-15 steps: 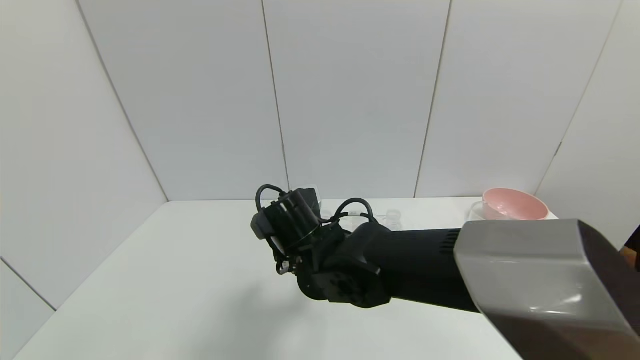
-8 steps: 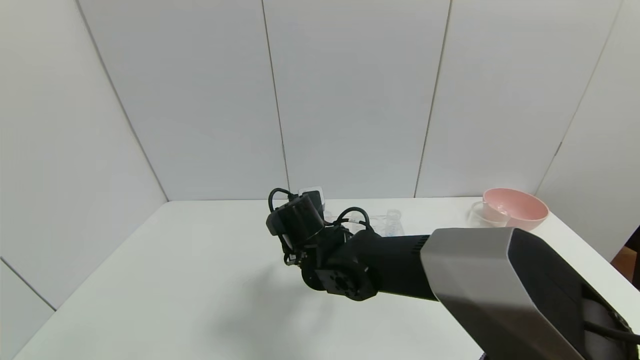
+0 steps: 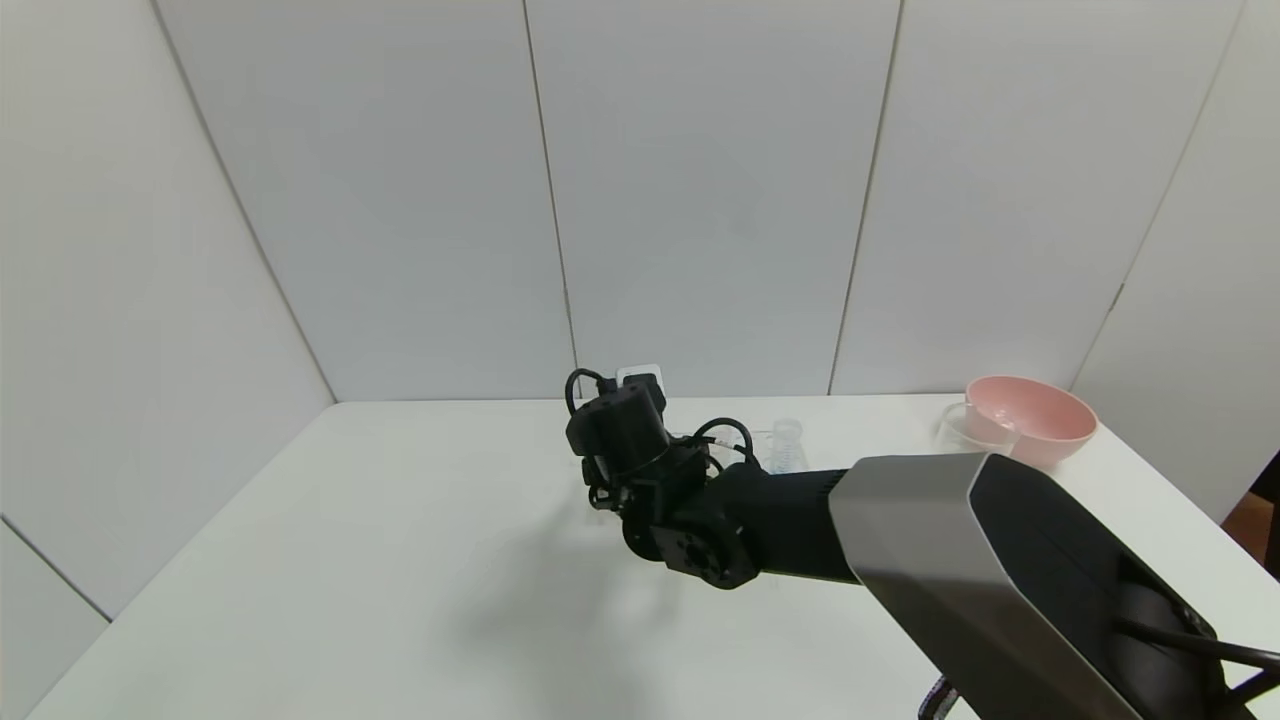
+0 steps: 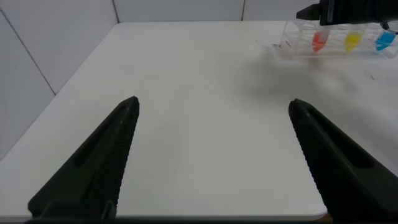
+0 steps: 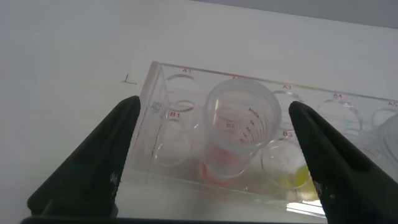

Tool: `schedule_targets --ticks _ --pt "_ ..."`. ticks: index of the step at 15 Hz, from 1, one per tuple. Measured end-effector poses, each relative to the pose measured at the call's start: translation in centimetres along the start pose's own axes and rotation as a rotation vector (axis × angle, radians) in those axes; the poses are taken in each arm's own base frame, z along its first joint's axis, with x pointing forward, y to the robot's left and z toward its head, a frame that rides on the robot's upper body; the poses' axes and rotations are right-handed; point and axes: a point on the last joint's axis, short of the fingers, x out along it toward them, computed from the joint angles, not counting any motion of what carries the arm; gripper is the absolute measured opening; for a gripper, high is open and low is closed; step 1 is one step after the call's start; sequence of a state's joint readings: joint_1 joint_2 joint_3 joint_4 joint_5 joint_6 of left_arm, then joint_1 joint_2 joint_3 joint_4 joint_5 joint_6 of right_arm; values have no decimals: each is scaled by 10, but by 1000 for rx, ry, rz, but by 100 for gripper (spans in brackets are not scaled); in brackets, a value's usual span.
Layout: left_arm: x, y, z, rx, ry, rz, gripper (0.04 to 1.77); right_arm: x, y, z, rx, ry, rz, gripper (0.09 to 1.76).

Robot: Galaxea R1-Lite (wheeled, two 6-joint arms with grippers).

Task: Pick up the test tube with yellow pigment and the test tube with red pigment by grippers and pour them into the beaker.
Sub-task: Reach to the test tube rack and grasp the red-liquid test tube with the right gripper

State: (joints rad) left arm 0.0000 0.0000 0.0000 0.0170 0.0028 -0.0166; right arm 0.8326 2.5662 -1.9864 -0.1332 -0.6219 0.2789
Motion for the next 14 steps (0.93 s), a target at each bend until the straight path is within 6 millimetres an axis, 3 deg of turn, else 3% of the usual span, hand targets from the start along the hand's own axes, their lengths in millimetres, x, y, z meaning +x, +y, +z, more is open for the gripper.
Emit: schedule_targets --ticks 9,11,14 --pt "0 0 0 0 0 0 172 1 0 -2 1 -8 -19 171" --pt "0 0 0 0 0 0 172 1 0 -2 2 -10 -23 133" --pt "0 0 0 0 0 0 172 0 0 -2 -1 -6 -25 93"
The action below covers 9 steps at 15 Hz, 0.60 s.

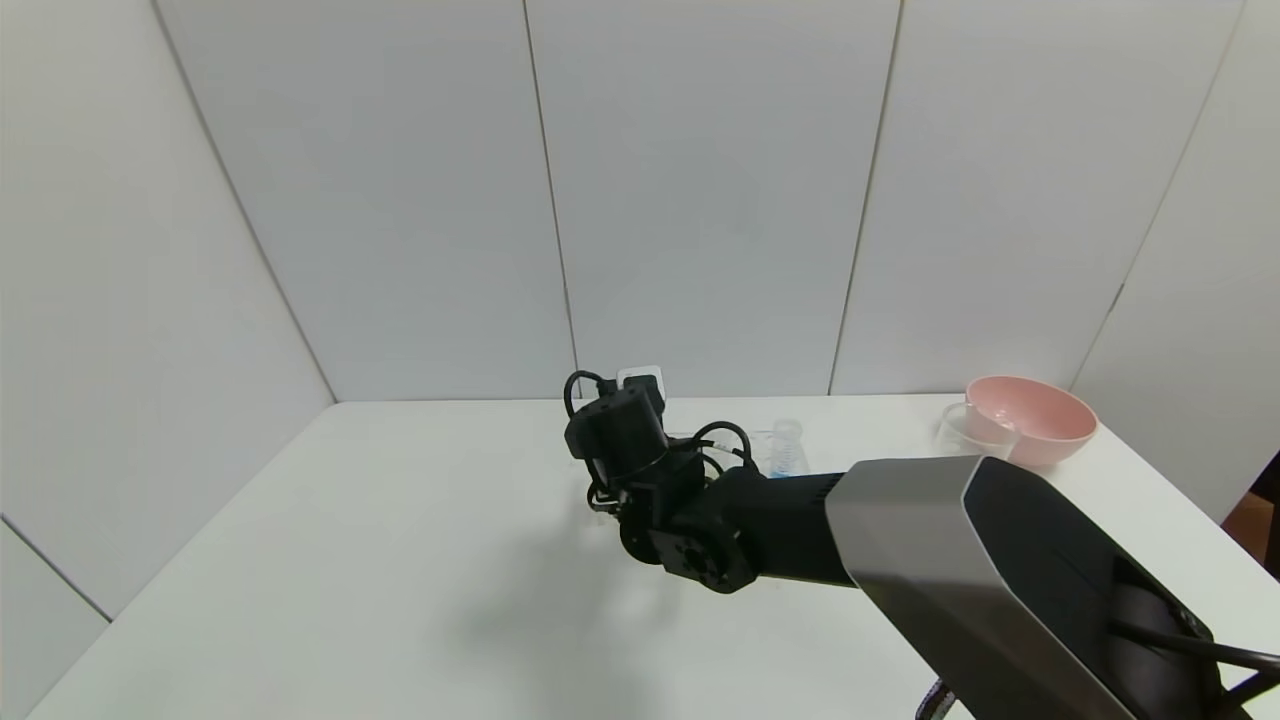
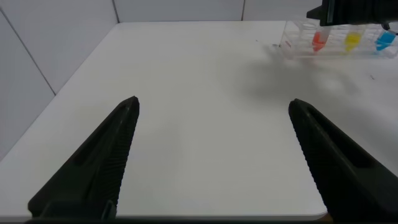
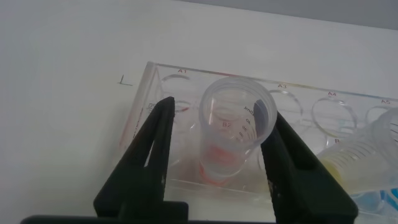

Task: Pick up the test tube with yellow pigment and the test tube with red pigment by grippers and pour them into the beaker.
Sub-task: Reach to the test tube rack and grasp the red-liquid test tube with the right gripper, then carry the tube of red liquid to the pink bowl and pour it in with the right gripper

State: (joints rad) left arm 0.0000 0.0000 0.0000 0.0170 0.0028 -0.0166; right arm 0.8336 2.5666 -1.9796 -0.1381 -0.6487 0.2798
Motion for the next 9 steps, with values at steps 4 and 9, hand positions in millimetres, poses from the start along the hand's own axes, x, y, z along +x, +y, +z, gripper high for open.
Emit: schedule_targets --ticks 4,9 --pt "0 0 0 0 0 0 172 -1 -1 1 -3 5 -4 52" --pt "0 0 0 0 0 0 172 -2 -2 2 -2 5 -3 52"
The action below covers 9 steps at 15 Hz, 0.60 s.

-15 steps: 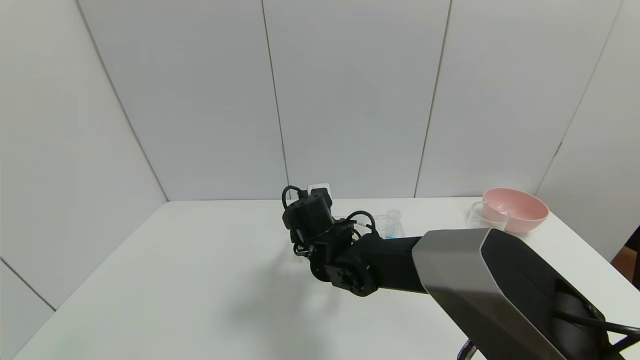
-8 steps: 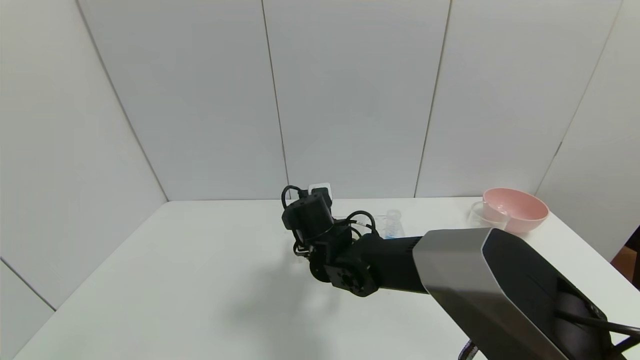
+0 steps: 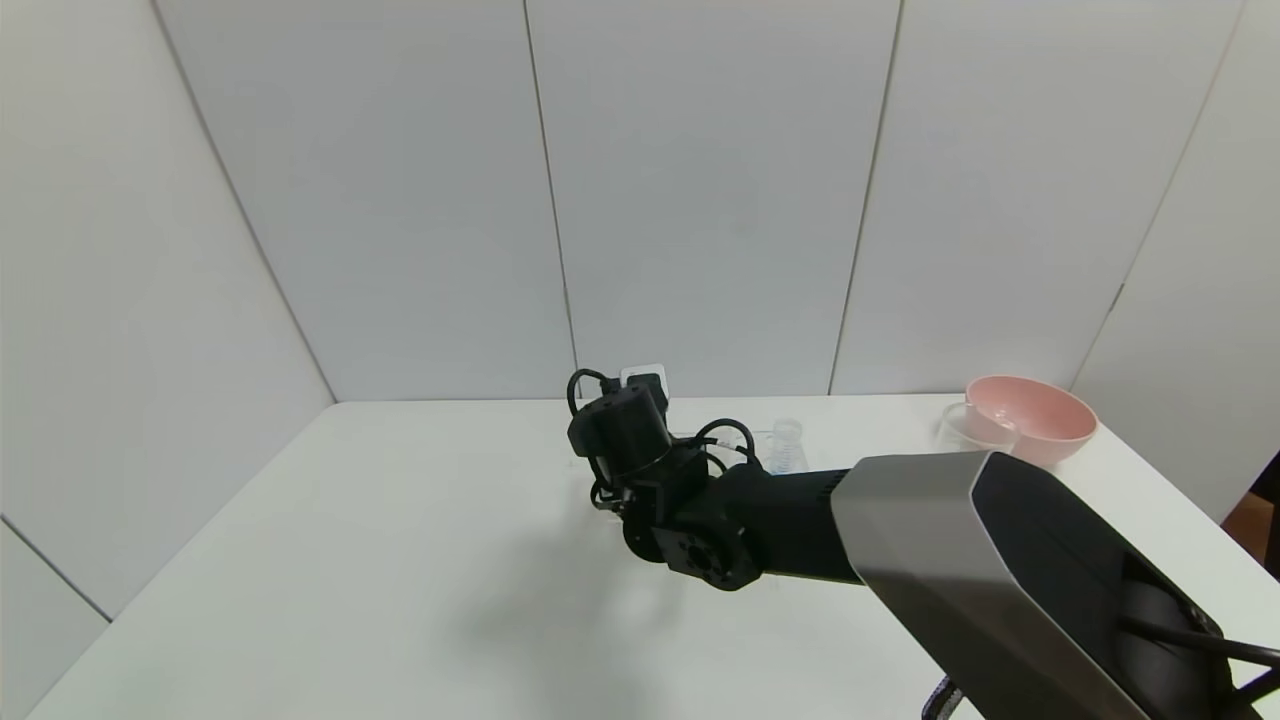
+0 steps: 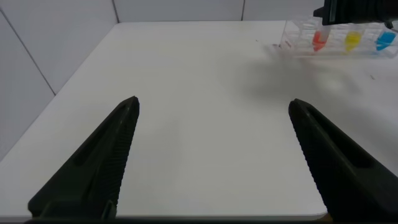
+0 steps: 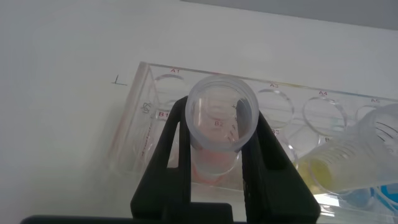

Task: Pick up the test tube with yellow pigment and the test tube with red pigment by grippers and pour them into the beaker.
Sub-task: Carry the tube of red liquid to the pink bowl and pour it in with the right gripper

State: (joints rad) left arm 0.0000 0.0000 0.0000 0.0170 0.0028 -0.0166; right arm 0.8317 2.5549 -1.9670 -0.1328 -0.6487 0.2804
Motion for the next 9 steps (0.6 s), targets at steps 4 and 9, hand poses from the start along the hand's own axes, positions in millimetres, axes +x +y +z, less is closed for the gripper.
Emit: schedule_targets --ticks 4,9 --pt "0 0 0 0 0 0 172 -3 -1 7 9 -11 2 52" --pt "0 0 0 0 0 0 172 -30 -5 38 17 -32 20 52"
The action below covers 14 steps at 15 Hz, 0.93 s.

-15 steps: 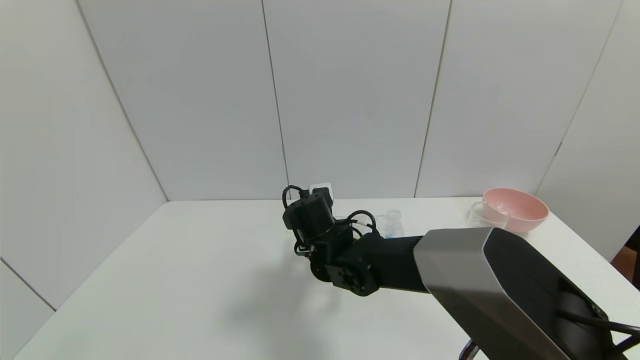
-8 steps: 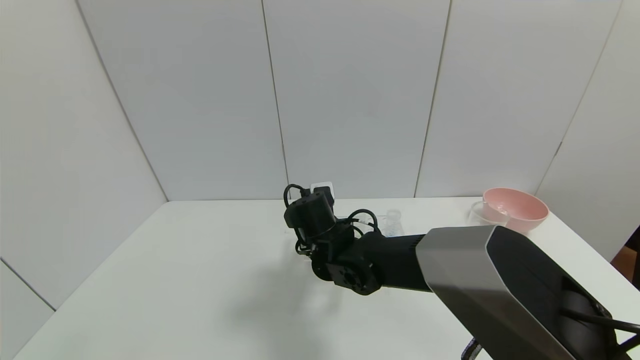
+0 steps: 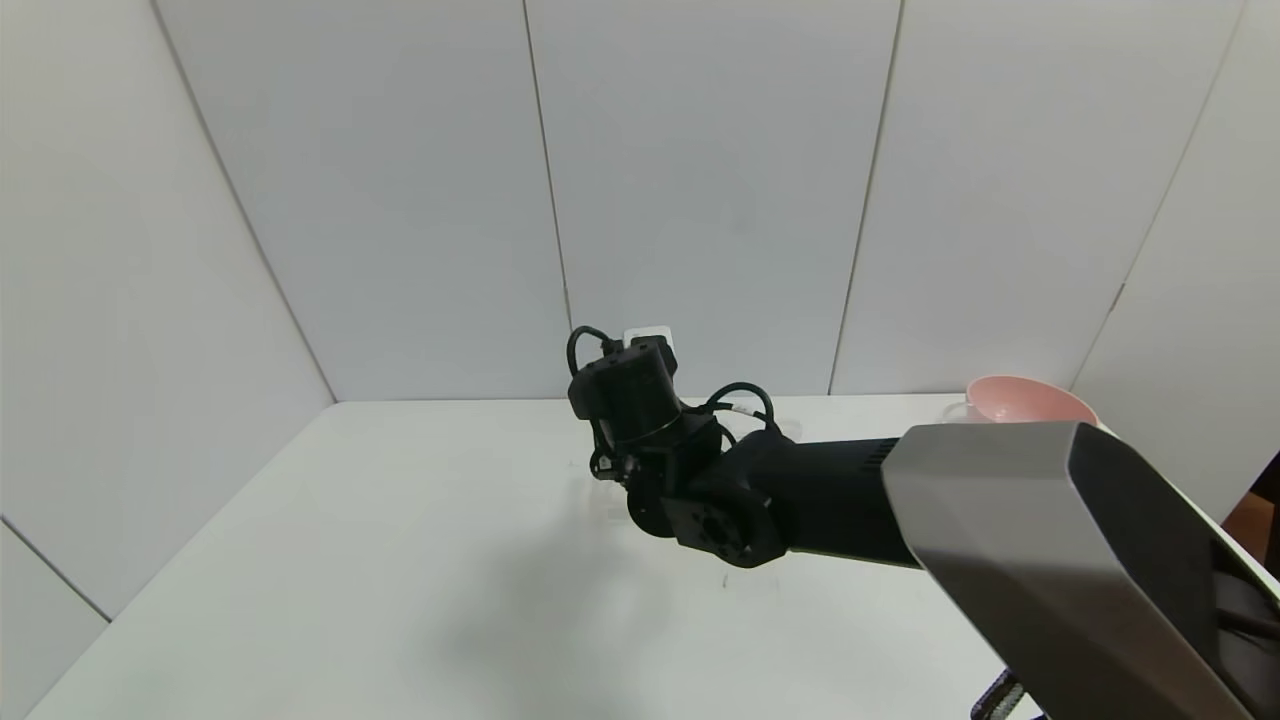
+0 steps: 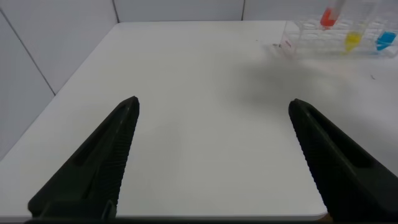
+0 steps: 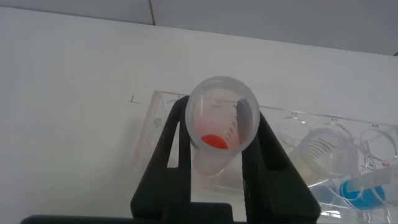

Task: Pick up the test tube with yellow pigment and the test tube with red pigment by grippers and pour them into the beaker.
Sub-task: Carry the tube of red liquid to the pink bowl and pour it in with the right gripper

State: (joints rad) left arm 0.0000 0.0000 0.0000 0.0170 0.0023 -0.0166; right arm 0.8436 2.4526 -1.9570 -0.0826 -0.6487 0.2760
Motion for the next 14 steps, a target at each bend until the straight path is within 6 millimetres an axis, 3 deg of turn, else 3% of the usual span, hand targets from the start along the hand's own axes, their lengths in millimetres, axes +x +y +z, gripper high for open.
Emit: schedule_targets --ticks 4,9,11,14 --pt "0 0 0 0 0 0 172 -22 -6 24 -16 -24 16 52" --pt "0 0 0 0 0 0 172 -53 -21 20 -89 55 116 52" --pt "0 0 0 0 0 0 172 -68 -34 19 -117 100 186 52" --pt "0 0 0 0 0 0 172 -89 -71 17 -160 164 290 52"
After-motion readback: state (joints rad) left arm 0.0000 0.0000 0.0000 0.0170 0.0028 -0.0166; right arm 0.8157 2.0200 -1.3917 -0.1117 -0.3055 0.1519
